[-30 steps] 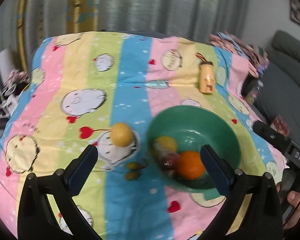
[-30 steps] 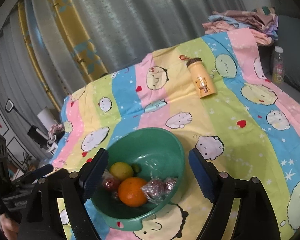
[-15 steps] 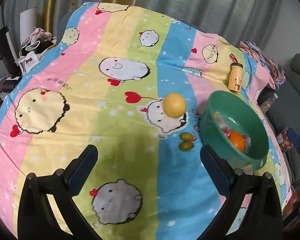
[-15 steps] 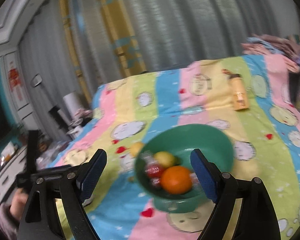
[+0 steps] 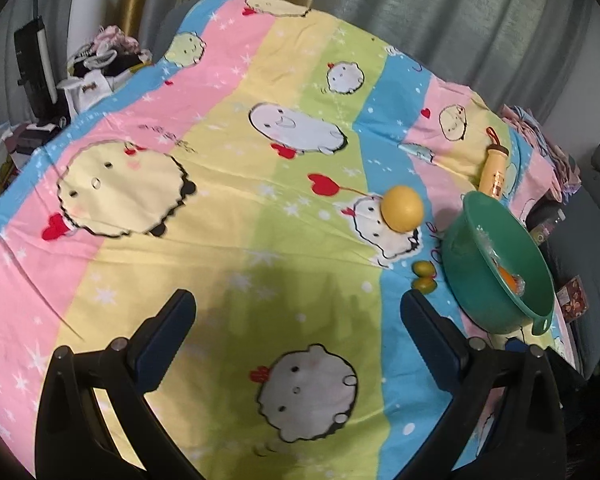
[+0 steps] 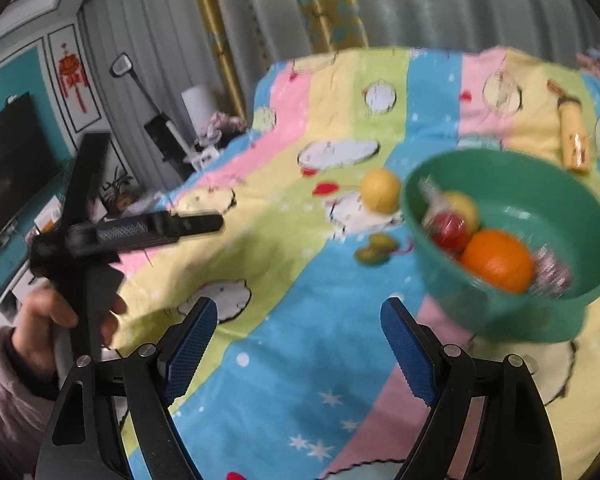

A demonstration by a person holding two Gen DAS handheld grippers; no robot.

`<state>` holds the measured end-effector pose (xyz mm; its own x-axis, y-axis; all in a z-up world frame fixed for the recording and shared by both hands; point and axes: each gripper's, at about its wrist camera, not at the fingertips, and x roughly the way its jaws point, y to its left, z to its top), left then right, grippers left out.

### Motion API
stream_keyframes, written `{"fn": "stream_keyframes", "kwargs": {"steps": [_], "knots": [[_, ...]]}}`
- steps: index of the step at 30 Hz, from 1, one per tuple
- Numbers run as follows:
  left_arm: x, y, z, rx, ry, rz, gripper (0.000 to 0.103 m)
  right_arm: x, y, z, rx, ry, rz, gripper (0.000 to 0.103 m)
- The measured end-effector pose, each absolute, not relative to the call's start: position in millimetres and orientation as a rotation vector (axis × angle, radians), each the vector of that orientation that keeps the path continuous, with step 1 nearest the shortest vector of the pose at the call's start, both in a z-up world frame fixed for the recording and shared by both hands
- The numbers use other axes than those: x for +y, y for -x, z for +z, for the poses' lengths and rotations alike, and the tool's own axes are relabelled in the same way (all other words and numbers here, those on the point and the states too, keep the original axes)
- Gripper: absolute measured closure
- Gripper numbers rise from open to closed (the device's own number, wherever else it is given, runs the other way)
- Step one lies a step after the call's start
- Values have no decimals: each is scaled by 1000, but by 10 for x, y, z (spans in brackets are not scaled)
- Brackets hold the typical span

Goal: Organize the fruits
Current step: 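Move the right tool down to the small green fruits beside the lemon, then close the right gripper on a small green fruit and lift it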

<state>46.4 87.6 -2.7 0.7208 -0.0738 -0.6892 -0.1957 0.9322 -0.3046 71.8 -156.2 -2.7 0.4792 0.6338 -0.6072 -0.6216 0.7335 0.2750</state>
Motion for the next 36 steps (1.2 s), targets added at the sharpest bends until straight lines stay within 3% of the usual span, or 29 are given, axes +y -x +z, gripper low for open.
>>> {"fn": "stream_keyframes", "kwargs": {"steps": [7,21,28,31,33,36], "knots": [[946,-394,33,742,389,46,0,-1354,-966,-162,809,-11,645,22],[1139,-282,107,706,477,17,0,-994,-1570,-414,933,-89,383,49],[1206,-269,87,708,521,4,0,-913,-1666,-425,919,-115,244,55],[1213,-269,92,709,525,-6,0,-918,-1670,-431,916,-107,217,63],[1205,-263,94,709,520,-8,0,-983,-1667,-438,918,-127,220,75],[1198,-257,87,714,515,-13,0,-1041,-1656,-438,927,-116,260,78]]}}
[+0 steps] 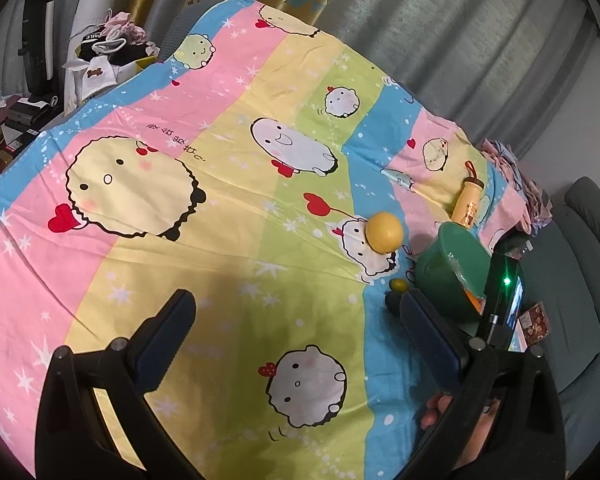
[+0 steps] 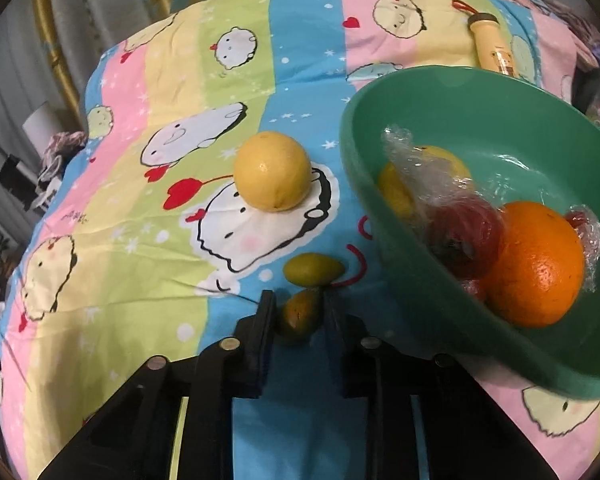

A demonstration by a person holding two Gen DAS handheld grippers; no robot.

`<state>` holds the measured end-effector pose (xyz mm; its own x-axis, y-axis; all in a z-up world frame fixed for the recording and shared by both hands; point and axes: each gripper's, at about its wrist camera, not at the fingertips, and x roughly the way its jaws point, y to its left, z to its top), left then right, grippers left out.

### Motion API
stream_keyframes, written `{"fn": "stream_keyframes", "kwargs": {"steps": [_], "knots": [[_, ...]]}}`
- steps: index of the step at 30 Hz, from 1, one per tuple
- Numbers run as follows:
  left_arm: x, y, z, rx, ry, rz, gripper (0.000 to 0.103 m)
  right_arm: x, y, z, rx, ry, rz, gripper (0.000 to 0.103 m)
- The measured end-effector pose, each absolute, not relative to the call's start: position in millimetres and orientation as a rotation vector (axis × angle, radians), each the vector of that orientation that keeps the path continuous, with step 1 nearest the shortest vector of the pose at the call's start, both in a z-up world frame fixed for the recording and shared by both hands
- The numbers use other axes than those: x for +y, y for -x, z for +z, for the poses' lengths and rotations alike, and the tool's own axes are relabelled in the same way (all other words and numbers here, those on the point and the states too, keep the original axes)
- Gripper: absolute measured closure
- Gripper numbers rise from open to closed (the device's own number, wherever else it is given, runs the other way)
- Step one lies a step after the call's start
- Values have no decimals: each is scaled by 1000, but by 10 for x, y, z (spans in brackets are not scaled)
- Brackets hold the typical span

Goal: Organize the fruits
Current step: 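Close the right gripper on a small green fruit and lift it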

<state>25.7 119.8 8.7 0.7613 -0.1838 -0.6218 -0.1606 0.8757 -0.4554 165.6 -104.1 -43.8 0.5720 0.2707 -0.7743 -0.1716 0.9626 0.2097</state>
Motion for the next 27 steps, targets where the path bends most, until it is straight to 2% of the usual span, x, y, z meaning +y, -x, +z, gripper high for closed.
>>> {"fn": "stream_keyframes", "kwargs": {"steps": [13,27], "knots": [[928,-393,-1,755,428,-72,0,-1229,-1180,-288,907,-120,550,80],[169,-495,-95,718,134,-249,2,-2001,-826,-216,902,-124,690,79]]}}
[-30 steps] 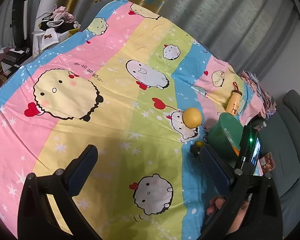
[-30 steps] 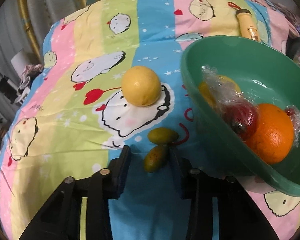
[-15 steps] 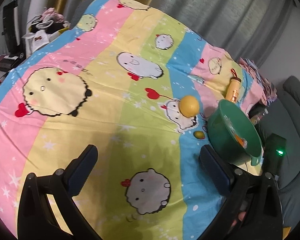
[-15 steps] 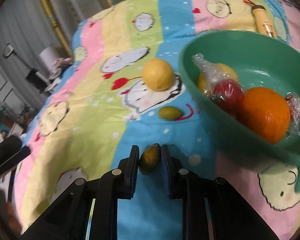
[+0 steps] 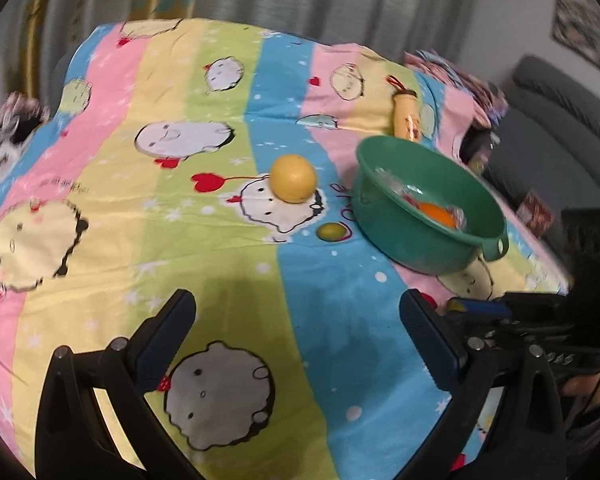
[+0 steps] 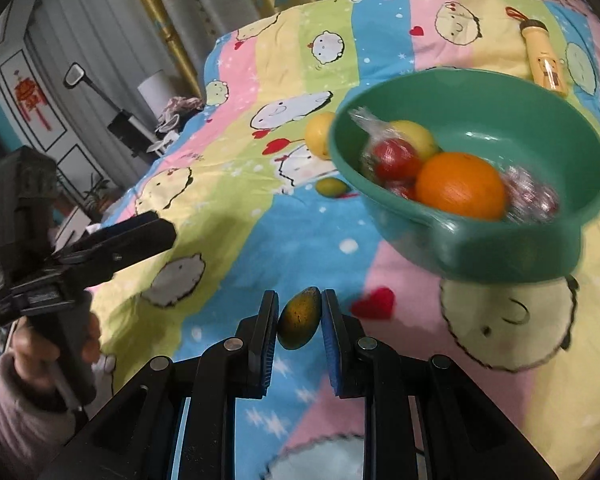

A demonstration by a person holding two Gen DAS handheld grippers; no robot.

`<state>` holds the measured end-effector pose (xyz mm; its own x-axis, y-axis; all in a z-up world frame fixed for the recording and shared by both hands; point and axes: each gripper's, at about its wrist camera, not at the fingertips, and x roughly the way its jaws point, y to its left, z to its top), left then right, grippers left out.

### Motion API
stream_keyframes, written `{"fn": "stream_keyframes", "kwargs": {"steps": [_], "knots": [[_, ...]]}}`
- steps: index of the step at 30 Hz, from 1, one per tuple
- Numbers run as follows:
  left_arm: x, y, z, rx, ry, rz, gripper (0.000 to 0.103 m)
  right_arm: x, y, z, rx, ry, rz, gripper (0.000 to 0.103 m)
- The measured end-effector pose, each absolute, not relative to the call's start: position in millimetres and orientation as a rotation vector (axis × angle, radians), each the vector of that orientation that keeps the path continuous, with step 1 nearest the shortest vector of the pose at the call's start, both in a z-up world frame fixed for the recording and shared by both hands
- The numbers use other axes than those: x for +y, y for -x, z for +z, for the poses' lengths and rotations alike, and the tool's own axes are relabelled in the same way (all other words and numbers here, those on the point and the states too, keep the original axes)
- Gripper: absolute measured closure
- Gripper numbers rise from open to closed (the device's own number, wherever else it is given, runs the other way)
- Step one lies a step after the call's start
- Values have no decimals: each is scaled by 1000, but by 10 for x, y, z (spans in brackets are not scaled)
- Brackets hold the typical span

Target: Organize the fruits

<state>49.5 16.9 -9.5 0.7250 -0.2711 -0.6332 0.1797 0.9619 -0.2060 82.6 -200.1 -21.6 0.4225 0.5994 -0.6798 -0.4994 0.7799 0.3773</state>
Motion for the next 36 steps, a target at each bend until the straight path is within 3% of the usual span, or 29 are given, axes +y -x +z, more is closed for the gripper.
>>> {"fn": "stream_keyframes", "kwargs": {"steps": [11,18,21,24,32,34,36], "knots": [[-228,-999,-151,741,-10,-362,7,-2508,-881,-198,855,-295,682,79],[-389,-1409,-340,777,-110,-431,25,-2510,-918,-258,878,-309,700,79],[-436,-1482,-381,772,-156,-474,26,-2501,-929,-289,892,-309,706,79],[-474,-1546,-392,768,-184,-509,36,-2512,-953,-305,898,-317,708,79],[-526,-1698,-511,806,-240,-560,46,-2527,-979,-327,904,-321,709,79],[-569,-1705,-524,813,-266,-576,56,-2522,-984,-335,908,-319,710,79],[-620,-1700,-549,827,-294,-582,61,-2520,-992,-347,912,-317,706,79]]}}
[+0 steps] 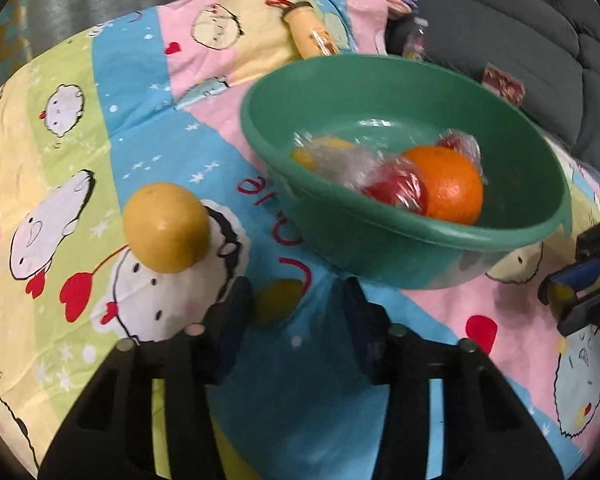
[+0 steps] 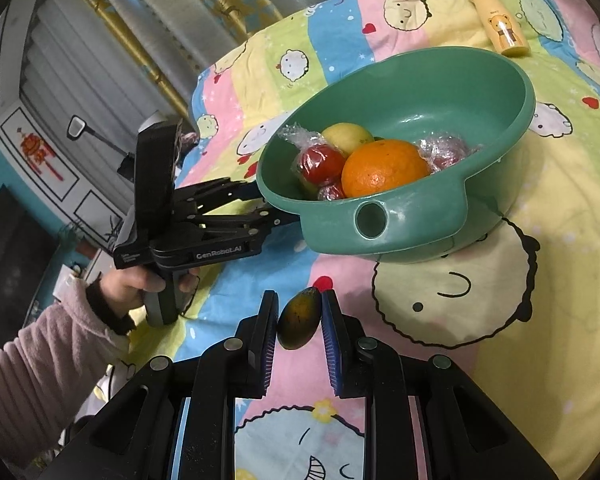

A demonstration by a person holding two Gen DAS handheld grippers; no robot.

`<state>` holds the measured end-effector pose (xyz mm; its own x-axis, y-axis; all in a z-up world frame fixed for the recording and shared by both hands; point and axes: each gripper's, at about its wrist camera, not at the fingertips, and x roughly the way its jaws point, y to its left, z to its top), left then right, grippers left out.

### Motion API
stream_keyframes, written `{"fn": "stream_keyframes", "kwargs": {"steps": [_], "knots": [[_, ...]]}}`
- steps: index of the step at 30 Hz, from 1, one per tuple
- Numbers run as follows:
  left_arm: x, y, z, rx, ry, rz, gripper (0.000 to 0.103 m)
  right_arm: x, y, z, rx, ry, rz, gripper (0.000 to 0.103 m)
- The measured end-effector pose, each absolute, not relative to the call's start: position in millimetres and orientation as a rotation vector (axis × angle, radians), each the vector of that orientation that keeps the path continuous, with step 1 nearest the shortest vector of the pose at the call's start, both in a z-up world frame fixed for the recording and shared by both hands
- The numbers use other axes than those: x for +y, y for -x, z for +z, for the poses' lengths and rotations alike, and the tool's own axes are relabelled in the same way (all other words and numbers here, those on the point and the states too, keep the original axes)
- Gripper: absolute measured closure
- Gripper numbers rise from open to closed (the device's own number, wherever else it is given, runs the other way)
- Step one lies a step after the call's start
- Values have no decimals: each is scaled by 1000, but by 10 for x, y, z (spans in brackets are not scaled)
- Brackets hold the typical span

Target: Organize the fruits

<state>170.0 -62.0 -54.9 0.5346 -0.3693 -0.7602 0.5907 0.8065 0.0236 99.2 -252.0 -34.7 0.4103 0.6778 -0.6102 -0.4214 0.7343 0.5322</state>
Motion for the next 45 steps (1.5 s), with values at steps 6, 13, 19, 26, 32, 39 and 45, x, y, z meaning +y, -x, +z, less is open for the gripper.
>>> {"fn": "stream_keyframes", "kwargs": {"steps": [6,13,19,26,32,39,45], "knots": [[-692,-1644,-548,840,-304,-563,76,-2515,-1000,-346,913,-314,698,79],[-683,-1641,-548,864,-233,-503,83,-2510,-1012,-350,913,-313,695,79],[-672,-1590,-530,877,-188,-446,85,-2515,-1001,-350,911,-311,695,79],[-568,-1435,-491,891,-112,-412,85,-2507,-992,-339,907,-311,703,79],[-499,-1257,-415,895,-51,-397,85,-2505,-966,-324,902,-311,714,79],[-494,-1047,-245,883,24,-313,85,-2491,-932,-281,889,-307,727,79],[-556,-917,-103,859,33,-281,85,-2504,-893,-241,870,-312,743,79]]}}
